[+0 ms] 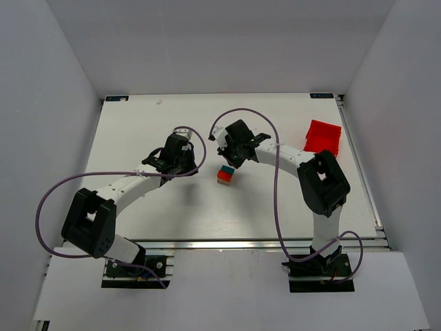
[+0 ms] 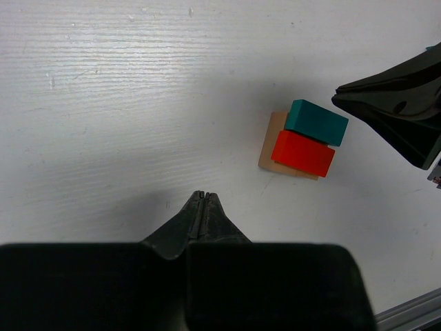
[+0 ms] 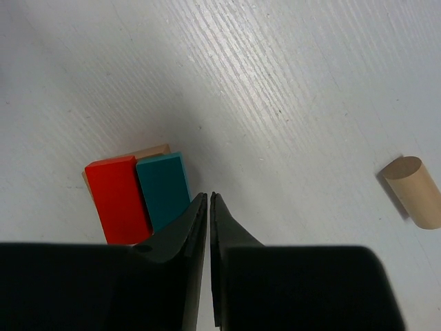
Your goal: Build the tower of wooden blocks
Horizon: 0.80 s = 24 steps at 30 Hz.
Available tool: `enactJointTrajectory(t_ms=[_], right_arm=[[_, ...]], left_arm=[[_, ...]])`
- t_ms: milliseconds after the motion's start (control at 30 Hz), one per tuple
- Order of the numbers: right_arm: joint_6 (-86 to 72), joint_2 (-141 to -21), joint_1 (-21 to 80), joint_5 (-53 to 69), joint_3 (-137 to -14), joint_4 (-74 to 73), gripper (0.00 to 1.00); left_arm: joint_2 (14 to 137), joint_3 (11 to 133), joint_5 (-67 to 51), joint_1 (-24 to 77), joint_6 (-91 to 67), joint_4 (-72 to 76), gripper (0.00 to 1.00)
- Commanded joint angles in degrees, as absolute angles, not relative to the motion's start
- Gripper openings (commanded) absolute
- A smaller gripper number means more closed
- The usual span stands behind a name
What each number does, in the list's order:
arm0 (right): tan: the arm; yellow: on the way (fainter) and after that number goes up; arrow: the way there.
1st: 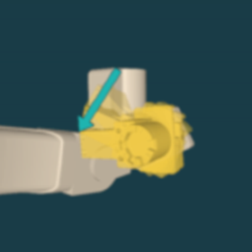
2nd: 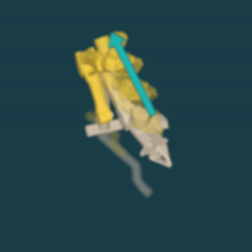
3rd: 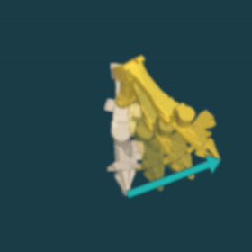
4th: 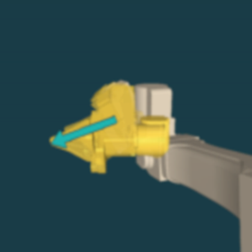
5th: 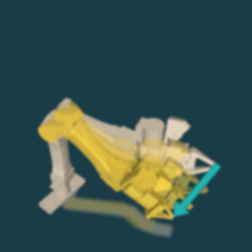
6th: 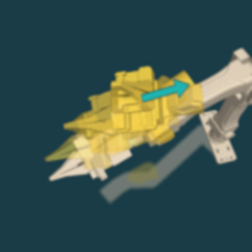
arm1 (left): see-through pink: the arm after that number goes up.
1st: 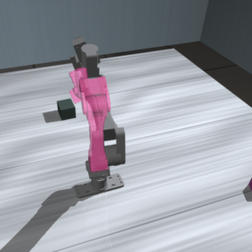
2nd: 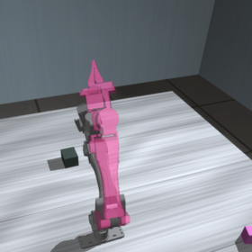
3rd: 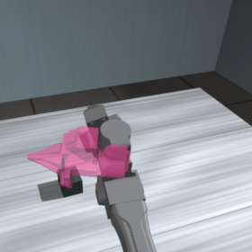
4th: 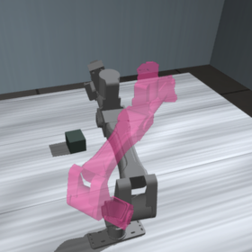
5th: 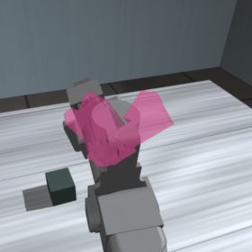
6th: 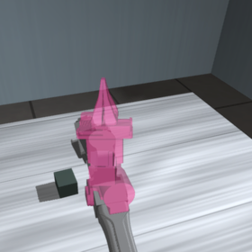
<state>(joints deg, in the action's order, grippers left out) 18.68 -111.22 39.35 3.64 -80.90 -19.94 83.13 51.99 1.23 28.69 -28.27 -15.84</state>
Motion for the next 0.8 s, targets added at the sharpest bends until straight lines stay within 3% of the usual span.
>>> enactJointTrajectory(t_ms=[0, 767], right_arm=[[19.6, -112.5, 39.29, 4.48, -83.5, -20.3, 0.11], [20.48, -112.24, 39.64, 6.85, -83.15, -20.83, 0.12]], left_arm=[[81.56, 51.77, 1.05, 28.83, -27.6, -15.47, 0.02], [80.86, 51.24, 1.58, 28.83, -27.16, -15.56, 0.01]])
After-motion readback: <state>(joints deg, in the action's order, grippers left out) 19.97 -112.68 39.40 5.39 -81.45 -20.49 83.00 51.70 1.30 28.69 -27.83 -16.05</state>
